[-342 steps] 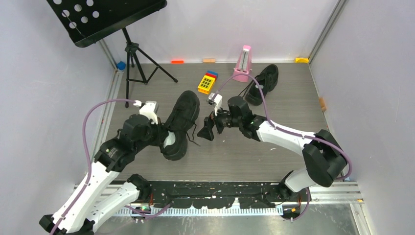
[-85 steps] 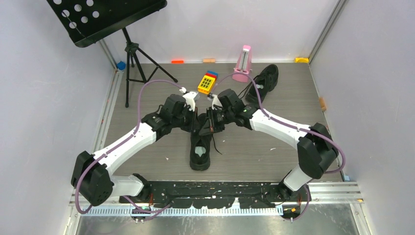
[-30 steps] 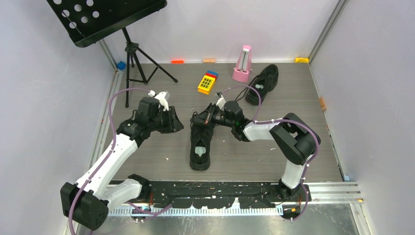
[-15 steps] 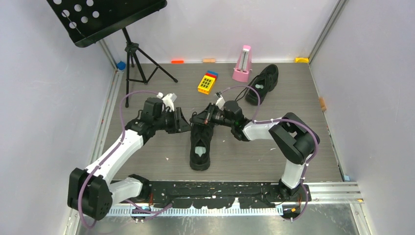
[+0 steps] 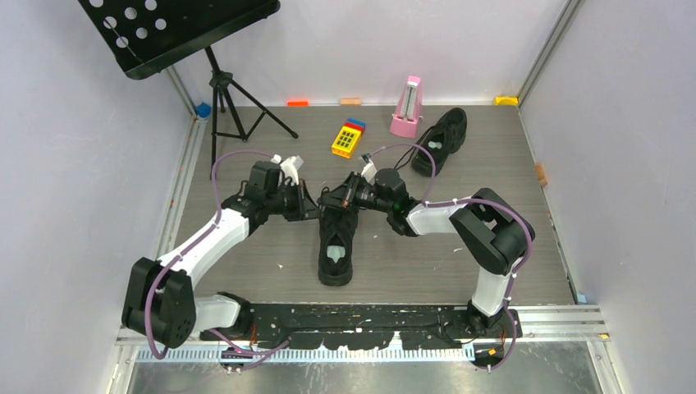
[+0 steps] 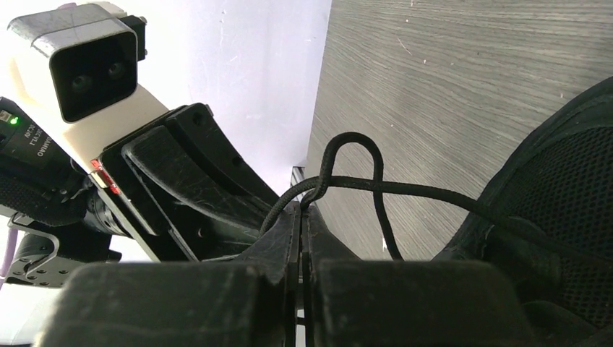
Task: Tie the shoes
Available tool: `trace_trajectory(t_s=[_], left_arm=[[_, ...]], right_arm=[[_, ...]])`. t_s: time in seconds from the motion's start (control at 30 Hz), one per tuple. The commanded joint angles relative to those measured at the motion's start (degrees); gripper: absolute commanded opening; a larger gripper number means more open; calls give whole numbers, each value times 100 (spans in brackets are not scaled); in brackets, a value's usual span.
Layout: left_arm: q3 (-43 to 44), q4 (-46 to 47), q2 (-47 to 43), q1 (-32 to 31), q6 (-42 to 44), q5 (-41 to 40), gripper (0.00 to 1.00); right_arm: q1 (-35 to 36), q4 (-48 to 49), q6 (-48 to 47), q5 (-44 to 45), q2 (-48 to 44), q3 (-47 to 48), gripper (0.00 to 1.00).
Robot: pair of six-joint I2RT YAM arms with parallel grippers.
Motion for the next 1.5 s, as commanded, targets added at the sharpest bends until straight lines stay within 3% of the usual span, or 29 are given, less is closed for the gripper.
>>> trace_trajectory(t_s=[0.0,0.13,0.23,0.4,0.63,0.97,1.47], left_arm=[[242,46,106,27,468,-13,0],[355,-460,-145,27,574,-357,0],[414,-869,-458,-19,548,-626,0],[515,-1262,-603,-58,640,-848,0],[760,-1332,-333,-221,687,-756,0],[1194,-1889,-186,-241,981,-947,0],[1389,-2099,-66,-236,1063,-916,0]], right_arm=[[-36,-29,-219,28,-230,24,7],[-100,-1198,-926,306,-847,-50,27],[-135,-2504,-1813,613,-1425,-50,36],[-276,-3856,-2902,866,-2134,90,48],[-458,-5591,-4970,1087,-1776,996,63],[-434,-5052,-6422,202,-664,1657,68],[-210,-5171,-7357,298,-93,2371,69]])
